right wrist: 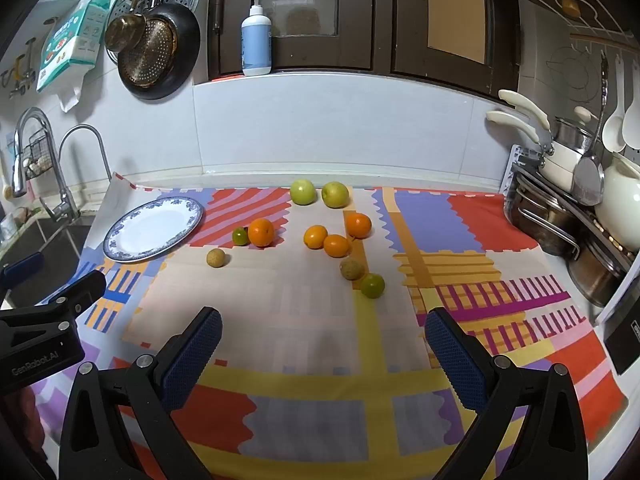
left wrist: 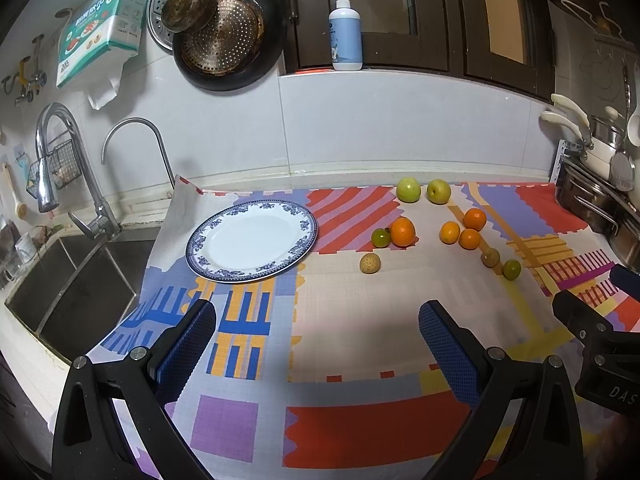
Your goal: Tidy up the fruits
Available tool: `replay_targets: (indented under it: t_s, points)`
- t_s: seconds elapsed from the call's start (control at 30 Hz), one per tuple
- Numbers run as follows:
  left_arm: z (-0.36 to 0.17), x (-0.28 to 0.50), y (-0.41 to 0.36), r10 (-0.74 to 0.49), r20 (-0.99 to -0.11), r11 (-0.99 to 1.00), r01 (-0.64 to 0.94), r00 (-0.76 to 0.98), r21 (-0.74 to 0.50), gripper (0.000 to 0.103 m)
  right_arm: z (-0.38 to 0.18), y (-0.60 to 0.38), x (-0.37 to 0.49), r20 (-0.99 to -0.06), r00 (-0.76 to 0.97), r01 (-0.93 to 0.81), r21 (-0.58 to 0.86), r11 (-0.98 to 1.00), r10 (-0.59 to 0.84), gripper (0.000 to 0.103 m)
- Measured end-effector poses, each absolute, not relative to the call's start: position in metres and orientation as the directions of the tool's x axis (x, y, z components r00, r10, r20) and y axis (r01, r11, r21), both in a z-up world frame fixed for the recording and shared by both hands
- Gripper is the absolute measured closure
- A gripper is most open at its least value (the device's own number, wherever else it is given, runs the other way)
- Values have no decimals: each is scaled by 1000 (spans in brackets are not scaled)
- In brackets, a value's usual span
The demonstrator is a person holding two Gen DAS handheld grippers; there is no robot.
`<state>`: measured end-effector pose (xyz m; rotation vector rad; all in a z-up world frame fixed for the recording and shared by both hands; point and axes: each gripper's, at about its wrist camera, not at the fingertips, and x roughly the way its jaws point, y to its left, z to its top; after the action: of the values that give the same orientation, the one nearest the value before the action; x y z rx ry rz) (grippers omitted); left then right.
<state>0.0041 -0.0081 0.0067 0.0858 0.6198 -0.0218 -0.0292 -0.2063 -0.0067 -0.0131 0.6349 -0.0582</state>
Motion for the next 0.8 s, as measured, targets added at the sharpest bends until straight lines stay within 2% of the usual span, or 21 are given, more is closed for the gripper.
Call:
replay_targets:
  t_s: [0.8]
  points:
    - [6,7,-10,-8,-579,997,54,815,63,0,-7,-206,-28,-593,803,51,-32,998,-60,1]
